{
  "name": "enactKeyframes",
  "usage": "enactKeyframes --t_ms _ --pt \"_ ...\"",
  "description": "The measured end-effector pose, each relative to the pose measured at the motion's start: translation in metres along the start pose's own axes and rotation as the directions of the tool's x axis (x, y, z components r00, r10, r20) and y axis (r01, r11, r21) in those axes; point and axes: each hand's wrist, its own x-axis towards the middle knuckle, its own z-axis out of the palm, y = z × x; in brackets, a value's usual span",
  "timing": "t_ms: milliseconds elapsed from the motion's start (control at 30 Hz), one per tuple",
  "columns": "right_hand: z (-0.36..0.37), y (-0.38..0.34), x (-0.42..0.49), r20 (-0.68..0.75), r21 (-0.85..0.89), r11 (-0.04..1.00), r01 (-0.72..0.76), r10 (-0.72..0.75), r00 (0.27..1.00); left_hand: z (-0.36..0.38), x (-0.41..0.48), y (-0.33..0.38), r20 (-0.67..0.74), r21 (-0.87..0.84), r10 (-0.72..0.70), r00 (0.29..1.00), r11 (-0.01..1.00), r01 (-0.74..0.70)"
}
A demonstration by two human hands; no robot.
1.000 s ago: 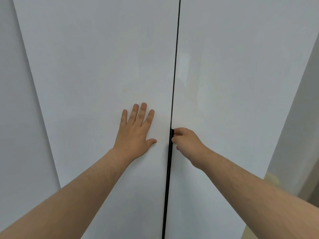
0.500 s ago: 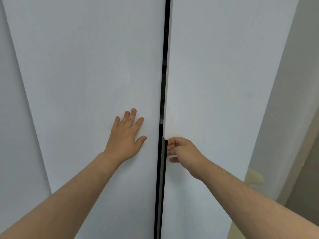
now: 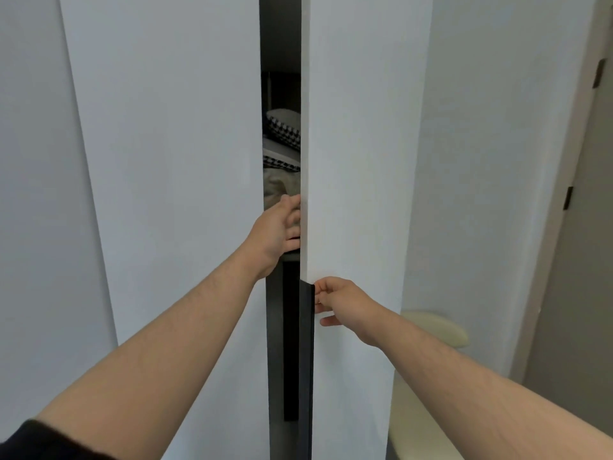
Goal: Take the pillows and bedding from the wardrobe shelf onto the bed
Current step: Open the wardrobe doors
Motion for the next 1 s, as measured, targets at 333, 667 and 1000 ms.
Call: enactKeyframes --t_ms 333,667,1000 --pt "-0.065 0.013 -0.093 -0.083 -0.056 0.998 -0.032 0.027 0.996 0.101 -0.054 0.026 0.051 -0.023 0.015 0.999 1.000 -0.014" --pt "-0.168 0.048 -0.157 -0.281 -0.073 0.995 -0.072 0.048 0.958 0.225 -0.059 0.026 0.172 -0.024 0.039 0.984 0.999 -0.036" --pt "-0.228 0.068 -0.176 -0.350 0.002 0.995 -0.097 0.092 0.932 0.299 -0.043 0.021 0.203 0.052 0.080 0.976 0.994 -0.092"
